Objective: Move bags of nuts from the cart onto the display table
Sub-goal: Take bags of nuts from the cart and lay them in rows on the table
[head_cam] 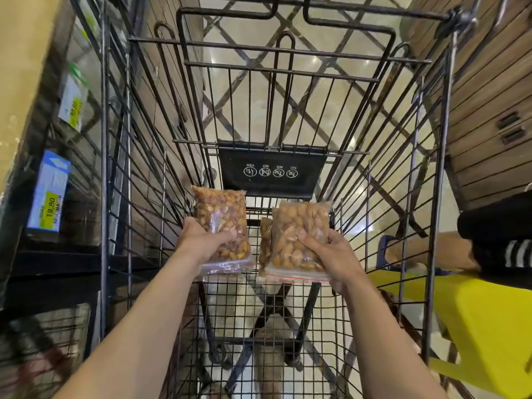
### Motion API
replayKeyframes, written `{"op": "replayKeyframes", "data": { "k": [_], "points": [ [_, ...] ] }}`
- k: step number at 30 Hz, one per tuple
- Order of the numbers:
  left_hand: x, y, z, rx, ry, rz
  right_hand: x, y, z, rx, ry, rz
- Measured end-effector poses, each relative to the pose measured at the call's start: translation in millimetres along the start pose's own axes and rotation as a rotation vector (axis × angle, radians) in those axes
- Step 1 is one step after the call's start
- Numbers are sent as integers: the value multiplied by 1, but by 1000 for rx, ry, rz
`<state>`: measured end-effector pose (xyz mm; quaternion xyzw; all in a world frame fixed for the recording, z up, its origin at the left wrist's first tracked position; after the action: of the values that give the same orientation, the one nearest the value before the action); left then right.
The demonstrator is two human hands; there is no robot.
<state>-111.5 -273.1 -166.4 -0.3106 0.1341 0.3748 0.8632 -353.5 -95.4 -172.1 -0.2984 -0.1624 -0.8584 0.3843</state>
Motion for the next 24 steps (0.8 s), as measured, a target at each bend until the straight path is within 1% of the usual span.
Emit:
{"op": "replayKeyframes", "data": {
  "k": [3, 6, 10, 14, 20, 24],
  "points": [
    [-4, -5, 6, 37, 48, -12, -8, -4, 7, 3, 5, -114],
    [-4, -11, 18, 84, 58, 40, -6, 0, 21, 45, -9, -181],
    [-2, -20, 53, 182, 66, 188, 7, 14, 46, 105, -82, -171],
    [-5, -39, 100, 237, 164, 312, 32, 33, 75, 195, -147, -132],
    [-5, -103, 188, 99, 347, 477, 88, 66, 145, 325, -288, -37],
    [-1, -149, 253, -21, 438, 522, 117, 83, 207, 393, -374, 36]
  ]
}}
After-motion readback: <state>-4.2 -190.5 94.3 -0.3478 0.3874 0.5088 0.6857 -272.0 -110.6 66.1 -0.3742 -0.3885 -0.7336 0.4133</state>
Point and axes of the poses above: each hand's wrist, its own z-axis away from the middle knuckle, its own y-axis out of the palm, x = y × z, the point moved 9 cm from there along -z, towards the middle knuckle, and after that the axes turned 1 degree about -x, right-handed, at the moved point
